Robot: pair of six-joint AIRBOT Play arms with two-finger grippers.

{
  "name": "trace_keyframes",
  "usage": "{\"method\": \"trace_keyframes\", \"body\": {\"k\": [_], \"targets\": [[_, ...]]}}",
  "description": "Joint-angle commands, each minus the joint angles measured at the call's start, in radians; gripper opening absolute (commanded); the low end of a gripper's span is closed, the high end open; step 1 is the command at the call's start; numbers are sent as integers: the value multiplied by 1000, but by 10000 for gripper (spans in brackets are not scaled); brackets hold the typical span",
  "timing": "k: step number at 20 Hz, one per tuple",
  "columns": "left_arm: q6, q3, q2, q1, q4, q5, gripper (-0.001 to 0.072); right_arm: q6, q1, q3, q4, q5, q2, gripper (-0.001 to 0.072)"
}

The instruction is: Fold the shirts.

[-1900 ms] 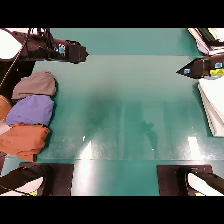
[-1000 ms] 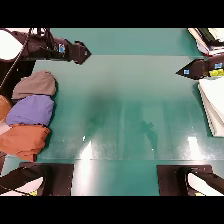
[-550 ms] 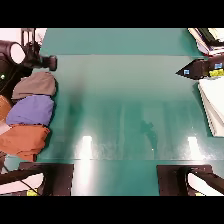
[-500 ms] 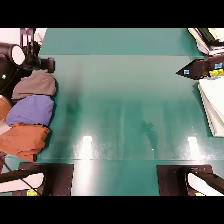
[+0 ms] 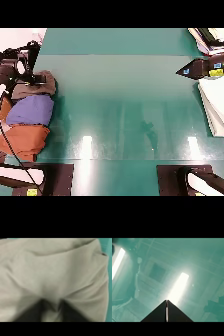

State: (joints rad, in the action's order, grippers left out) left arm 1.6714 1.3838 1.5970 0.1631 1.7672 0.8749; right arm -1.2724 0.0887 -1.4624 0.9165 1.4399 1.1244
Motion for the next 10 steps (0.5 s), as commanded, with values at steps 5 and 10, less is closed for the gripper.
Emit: {"method": "trace_keyframes", "body": {"k": [5, 10], "targets": [[-1, 15, -113, 10, -16, 32, 28, -3, 1, -2, -5, -26, -3, 16], [-86, 214, -416, -27, -105, 155, 28, -3, 0, -131, -6, -130, -8, 15]]}}
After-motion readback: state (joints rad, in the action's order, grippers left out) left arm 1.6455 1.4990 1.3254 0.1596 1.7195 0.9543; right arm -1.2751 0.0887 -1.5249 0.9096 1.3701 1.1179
